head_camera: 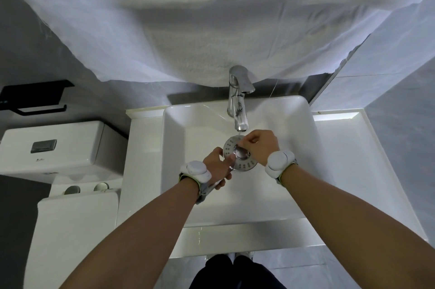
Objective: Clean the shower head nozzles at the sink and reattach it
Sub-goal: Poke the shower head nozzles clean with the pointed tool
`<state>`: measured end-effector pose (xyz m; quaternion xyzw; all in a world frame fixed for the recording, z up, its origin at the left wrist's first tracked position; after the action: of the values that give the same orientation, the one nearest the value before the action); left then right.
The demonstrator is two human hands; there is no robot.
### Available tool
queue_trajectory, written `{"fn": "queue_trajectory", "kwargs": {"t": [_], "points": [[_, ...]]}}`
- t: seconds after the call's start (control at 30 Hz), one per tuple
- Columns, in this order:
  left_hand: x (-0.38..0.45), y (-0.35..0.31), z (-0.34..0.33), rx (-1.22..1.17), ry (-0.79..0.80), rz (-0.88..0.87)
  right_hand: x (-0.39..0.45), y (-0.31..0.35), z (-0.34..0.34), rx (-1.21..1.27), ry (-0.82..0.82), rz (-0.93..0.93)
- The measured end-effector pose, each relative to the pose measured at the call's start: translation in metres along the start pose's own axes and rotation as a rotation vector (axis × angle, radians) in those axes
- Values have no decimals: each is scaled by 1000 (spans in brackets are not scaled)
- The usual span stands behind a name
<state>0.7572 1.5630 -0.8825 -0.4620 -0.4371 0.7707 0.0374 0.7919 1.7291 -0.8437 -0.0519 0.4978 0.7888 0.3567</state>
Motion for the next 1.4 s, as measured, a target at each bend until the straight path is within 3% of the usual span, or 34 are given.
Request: {"fn": "queue_trajectory", "kwargs": {"t": [0.1,0.23,0.37,0.5,0.67,0.8,0.9,1.07,1.2,1.3,1.4], "points": [[3,2,0,19,0,-9,5,0,13,43,-111,-40],[8,8,0,-3,-11,9,-6,4,-5,-114,-21,80],[9,12,-2,22,-3,-13,2,-1,9,-49,-121,54],[12,8,-6,-36,-20,-15,-10,5,-15,-145,2,150],[14,6,-8,-27,-19,-13,6,2,5,-92,-115,74],[16,3,-5,62,19,31,3,-1,-2,-58,5,52],[17,5,0,290,75,31,5,-6,0,39,125,-49],[19,8,3,369,110,-1,-5,-14,-2,240,373,-247],[18,8,4,352,140,-24,3,-12,0,-85,309,-169],[16,6,4,247,163,5,8,-10,2,-70,326,-211],[14,4,9,328,136,5,2,-12,0,-43,377,-206]]}}
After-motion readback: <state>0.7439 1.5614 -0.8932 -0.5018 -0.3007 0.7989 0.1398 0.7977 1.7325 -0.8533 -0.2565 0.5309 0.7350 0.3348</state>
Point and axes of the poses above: each hand's wrist, its own x-axis towards the middle knuckle, its own z-axis out of the back of the hand, y = z × x, the point moved 4 cm from there along x, towards the middle knuckle, and after that the axes turned 2 degrees about y, right-handed, at the moved point
